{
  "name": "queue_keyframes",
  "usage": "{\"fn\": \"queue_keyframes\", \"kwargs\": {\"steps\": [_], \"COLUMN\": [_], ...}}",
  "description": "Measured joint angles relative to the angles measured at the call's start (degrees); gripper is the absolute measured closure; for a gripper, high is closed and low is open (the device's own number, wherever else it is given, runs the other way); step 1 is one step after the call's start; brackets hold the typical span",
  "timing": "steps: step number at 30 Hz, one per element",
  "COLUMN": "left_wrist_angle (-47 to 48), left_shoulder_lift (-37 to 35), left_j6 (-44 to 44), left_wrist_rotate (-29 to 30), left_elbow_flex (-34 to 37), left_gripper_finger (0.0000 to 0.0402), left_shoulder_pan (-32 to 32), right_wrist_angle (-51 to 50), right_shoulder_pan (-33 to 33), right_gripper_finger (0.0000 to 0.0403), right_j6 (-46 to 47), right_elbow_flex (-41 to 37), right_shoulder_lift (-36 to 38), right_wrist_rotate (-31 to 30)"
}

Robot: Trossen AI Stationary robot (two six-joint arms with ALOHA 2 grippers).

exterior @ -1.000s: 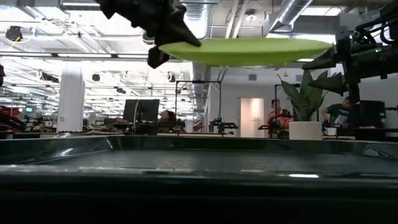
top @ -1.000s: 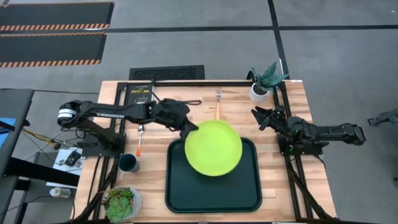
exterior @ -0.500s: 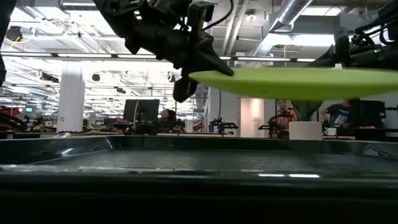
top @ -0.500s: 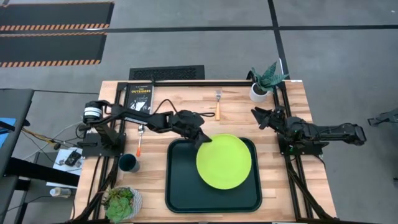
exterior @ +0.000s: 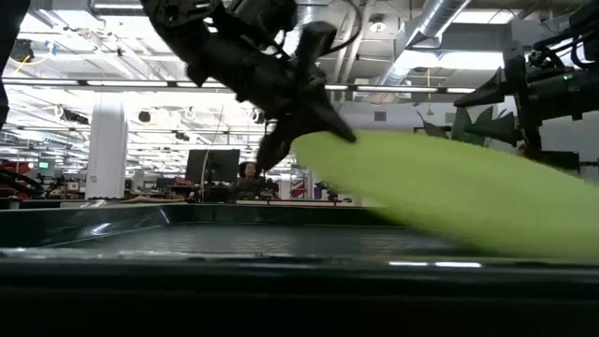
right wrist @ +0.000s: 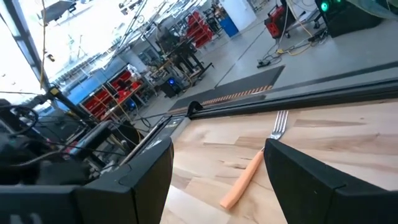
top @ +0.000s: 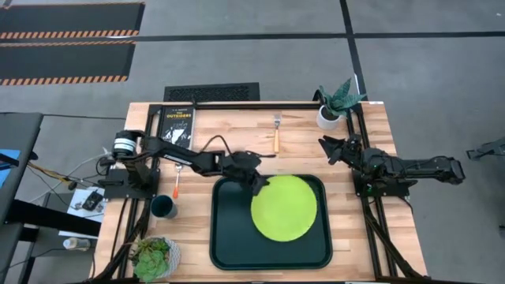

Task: Pick and place plate/cup/fork/spoon on tray
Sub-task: Put the light green plate on the bottom right of the black serving tray

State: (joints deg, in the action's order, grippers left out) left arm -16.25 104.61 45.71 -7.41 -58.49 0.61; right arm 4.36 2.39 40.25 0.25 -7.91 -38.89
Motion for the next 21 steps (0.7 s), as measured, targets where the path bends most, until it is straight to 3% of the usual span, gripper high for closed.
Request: {"fn": "queue_keyframes", "kwargs": {"steps": [11, 21], "left_wrist_angle": [6.7, 8.0], "left_shoulder_lift": [10.5, 11.3], "left_j6": [-1.7, -1.7], "left_wrist_rotate": [-0.6, -0.5], "left_elbow_flex": [-12.4, -12.7], "left_gripper_finger": [0.0401, 0.0401], "left_shoulder_pan": [4.0, 4.7], "right_wrist_angle": [0.0, 0.0], "right_shoulder_pan": [0.0, -0.1], "right_gripper_finger": [0.0127, 0.0127], "right_j6": [1.0, 4.4], "right_elbow_flex": [0.0, 0.0], "right_shoulder_lift": [-3.3, -5.4], "right_wrist_rotate": [0.1, 0.6]}}
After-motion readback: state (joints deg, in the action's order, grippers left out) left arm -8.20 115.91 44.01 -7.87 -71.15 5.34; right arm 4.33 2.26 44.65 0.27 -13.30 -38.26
